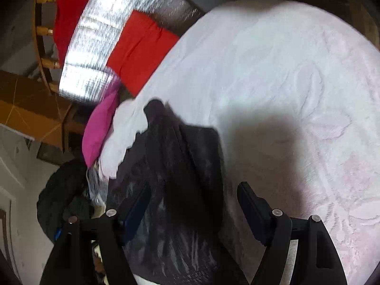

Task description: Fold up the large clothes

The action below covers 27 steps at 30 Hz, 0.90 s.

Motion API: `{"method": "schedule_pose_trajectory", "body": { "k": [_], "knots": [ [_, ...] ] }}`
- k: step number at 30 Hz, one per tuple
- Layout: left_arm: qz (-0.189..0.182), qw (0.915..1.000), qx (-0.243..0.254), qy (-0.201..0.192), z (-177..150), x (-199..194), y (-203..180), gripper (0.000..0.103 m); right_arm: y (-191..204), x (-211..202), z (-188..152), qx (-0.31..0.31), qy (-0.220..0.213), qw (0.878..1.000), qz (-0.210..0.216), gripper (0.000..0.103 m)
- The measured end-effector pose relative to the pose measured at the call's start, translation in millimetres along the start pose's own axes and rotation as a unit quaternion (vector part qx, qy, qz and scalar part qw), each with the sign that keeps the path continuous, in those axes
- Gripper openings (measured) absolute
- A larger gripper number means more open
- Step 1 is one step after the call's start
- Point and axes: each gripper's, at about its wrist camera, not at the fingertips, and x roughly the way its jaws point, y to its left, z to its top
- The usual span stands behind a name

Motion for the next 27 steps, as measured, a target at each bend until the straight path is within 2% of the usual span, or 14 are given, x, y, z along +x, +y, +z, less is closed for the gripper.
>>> {"method": "schedule_pose_trajectory", "body": {
  "k": [2,6,10,12,14,17,20,23,24,27],
  "knots": [
    [-0.019,0.9996,0.001,0.021,-1.0,7.6,-0.8,0.084,-1.1,9.6,0.2,-0.006,0.017,1.0,-0.003,0.078],
    [-0.025,0.9988,0.003,0.042,-2.8,19.5,-1.1,0.084,-1.9,26.4,-3.2,-0.02,0.049,0.999,0.004,0.078],
    [-0.073,0.9931,-0.01,0.091,-3.6,41.3,0.7,0.084,-1.9,44.7,-7.8,-0.026,0.073,0.997,0.016,0.081],
    [-0.092,0.9904,-0.017,0.101,-3.9,46.9,0.2,0.084,-0.1,46.9,-7.6,-0.025,0.069,0.996,0.043,0.092],
    [-0.106,0.9885,-0.02,0.106,-4.8,50.2,-2.5,0.084,0.9,51.8,-9.9,-0.014,0.074,0.994,0.076,0.092],
    [-0.106,0.9892,-0.012,0.1,-5.6,50.9,-11.9,0.084,12.3,61.8,-15.9,-0.036,0.077,0.994,0.075,0.092],
    [-0.081,0.9934,0.009,0.081,-9.6,47.8,-28.9,0.084,21.7,69.1,-20.3,-0.048,0.075,0.993,0.079,0.094],
    [-0.036,0.9969,0.044,0.054,-14.4,42.5,-49.6,0.084,31.1,69.9,-23.7,-0.026,0.068,0.99,0.121,0.094],
    [-0.027,0.9971,0.051,0.049,-14.7,42.6,-52.7,0.084,38.3,67.6,-25.7,-0.032,0.061,0.99,0.124,0.093],
    [0.02,0.996,0.081,0.031,-20.8,44.0,-67.9,0.082,58.1,71.7,-35.1,-0.09,0.048,0.993,0.057,0.087]
  ]
}}
